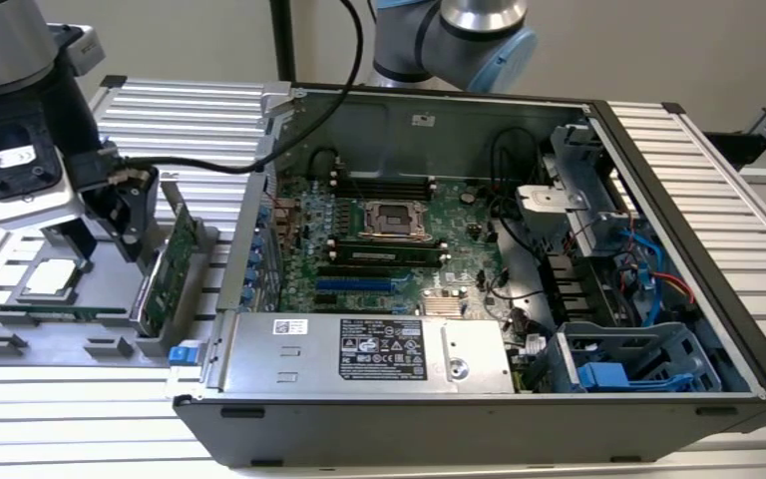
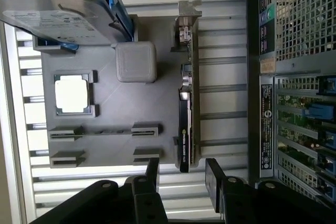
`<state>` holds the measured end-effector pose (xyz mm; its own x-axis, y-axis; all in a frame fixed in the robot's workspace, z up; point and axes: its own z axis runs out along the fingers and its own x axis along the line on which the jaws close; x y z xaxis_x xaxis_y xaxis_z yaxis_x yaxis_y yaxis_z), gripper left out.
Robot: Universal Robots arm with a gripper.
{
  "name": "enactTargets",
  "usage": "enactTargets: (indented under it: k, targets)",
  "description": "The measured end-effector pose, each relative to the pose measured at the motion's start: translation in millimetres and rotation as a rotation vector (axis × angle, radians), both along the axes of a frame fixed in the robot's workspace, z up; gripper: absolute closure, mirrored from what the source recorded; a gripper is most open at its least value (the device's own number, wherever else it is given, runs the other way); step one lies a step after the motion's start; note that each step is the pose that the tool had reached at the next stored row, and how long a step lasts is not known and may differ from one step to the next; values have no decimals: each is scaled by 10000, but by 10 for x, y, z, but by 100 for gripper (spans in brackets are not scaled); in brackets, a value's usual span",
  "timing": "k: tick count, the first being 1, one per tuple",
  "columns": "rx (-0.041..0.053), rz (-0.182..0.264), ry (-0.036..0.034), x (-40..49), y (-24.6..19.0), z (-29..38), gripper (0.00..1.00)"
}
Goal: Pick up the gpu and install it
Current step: 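Pick up the gpu and move the gpu toward the slot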
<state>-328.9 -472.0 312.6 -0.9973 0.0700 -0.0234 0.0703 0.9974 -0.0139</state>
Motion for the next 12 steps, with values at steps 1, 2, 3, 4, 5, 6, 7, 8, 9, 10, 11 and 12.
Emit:
enactTargets:
  k: [1, 2, 3, 4, 5, 6, 7, 8, 9, 10, 11, 12]
  targets:
    - [-3, 0, 1, 0, 0, -5, 0]
    - [-6, 0, 0, 0, 0, -11, 0]
    - [-11, 0, 0, 0, 0, -16, 0]
    - [-14, 0, 0, 0, 0, -21, 0]
    - [-19, 0, 0, 0, 0, -26, 0]
    - [-22, 0, 0, 0, 0, -31, 0]
    - [-27, 0, 0, 0, 0, -36, 0]
    - [-32, 0, 0, 0, 0, -41, 0]
    - [-37, 0, 0, 0, 0, -45, 0]
    - [-43, 0, 0, 0, 0, -51, 0]
    - [-48, 0, 0, 0, 0, -55, 0]
    - [-53, 0, 0, 0, 0, -60, 0]
